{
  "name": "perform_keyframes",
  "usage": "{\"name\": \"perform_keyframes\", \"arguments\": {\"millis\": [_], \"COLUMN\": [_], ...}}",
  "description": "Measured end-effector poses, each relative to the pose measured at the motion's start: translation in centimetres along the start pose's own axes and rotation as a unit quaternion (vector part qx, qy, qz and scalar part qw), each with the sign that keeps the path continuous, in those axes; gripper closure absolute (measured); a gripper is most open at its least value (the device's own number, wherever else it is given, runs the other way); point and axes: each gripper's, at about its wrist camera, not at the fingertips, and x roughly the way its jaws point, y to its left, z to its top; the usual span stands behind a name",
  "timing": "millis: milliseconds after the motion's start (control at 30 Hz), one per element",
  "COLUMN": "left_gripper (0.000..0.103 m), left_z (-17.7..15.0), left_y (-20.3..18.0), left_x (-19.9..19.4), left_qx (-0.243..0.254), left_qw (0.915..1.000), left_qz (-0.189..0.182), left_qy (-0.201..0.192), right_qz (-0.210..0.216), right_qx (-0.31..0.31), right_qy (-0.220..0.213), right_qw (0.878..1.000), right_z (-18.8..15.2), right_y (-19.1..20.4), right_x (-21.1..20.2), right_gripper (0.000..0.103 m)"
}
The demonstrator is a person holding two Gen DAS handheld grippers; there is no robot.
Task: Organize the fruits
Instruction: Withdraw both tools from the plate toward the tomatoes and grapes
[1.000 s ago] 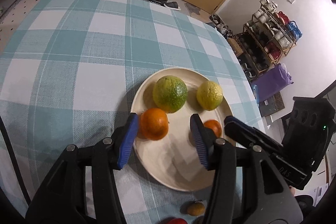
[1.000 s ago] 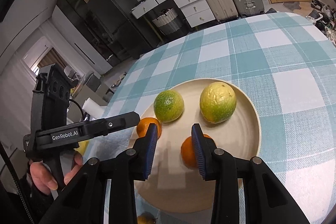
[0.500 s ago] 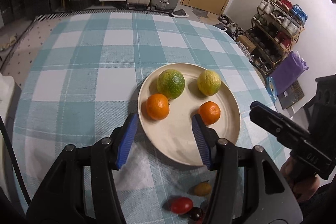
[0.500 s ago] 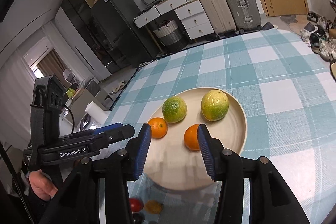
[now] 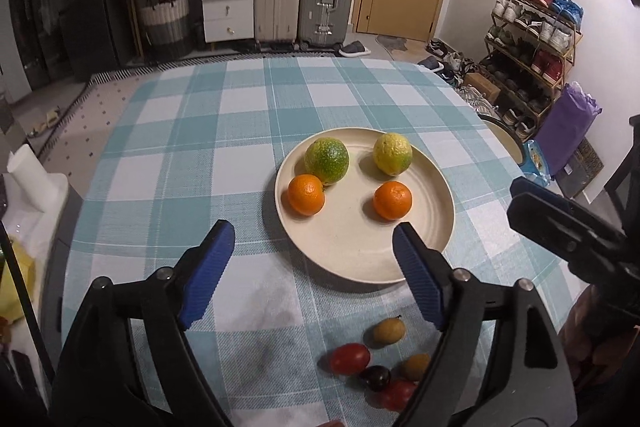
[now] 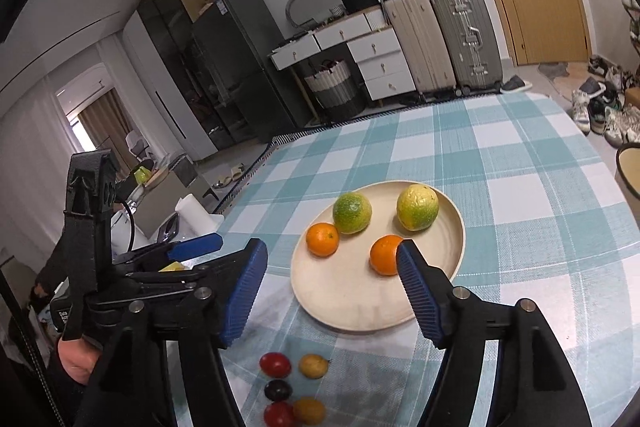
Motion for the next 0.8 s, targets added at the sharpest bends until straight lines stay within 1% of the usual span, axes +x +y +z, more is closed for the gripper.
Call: {"name": "perform_keyframes", "arguments": {"millis": [200,233,333,400,467,567,700,800], "left_gripper": [0.018,0.015,0.007,0.004,0.004,0.001,0.001,0.001], "left_z": [-1.6,-1.8,-2.6,-3.1,-3.7,-4.7,-5.8,-6.9], "left_y": [-0.4,-0.5,-0.5,-0.5,-0.6,-0.5,-0.1,0.1], "left_x": [-1.8,-1.9,-2.4,-2.6,-2.9,-3.2,-3.4,-3.4], "left_qx": [0.003,0.003,0.001,-0.001,-0.001,-0.006,-0.018,-0.022], "left_qw": [0.9997,0.9997,0.9998,0.9998,0.9997,0.9997,0.9998,0.9996], "left_qz": [0.022,0.024,0.02,0.019,0.022,0.022,0.007,0.004], "left_qy": [-0.011,-0.01,-0.008,-0.008,-0.009,-0.006,0.007,0.015], "right_qz": [0.002,0.002,0.003,0.004,0.005,0.004,0.001,-0.001], "right_qx": [-0.007,-0.008,-0.011,-0.013,-0.016,-0.023,-0.022,-0.023], "right_qy": [-0.012,-0.013,-0.014,-0.013,-0.012,-0.008,0.001,0.004], "right_qw": [1.0,1.0,1.0,1.0,1.0,1.0,1.0,1.0], "right_z": [-1.0,-1.2,-1.8,-2.3,-2.8,-3.7,-4.9,-5.8], "right_y": [0.7,0.8,1.2,1.3,1.5,1.7,1.8,1.8], "right_x": [-1.7,-1.8,-2.6,-2.9,-3.3,-3.8,-4.4,-4.9], "right_gripper": [0.02,0.017,0.016,0.014,0.011,0.01,0.008,0.005]}}
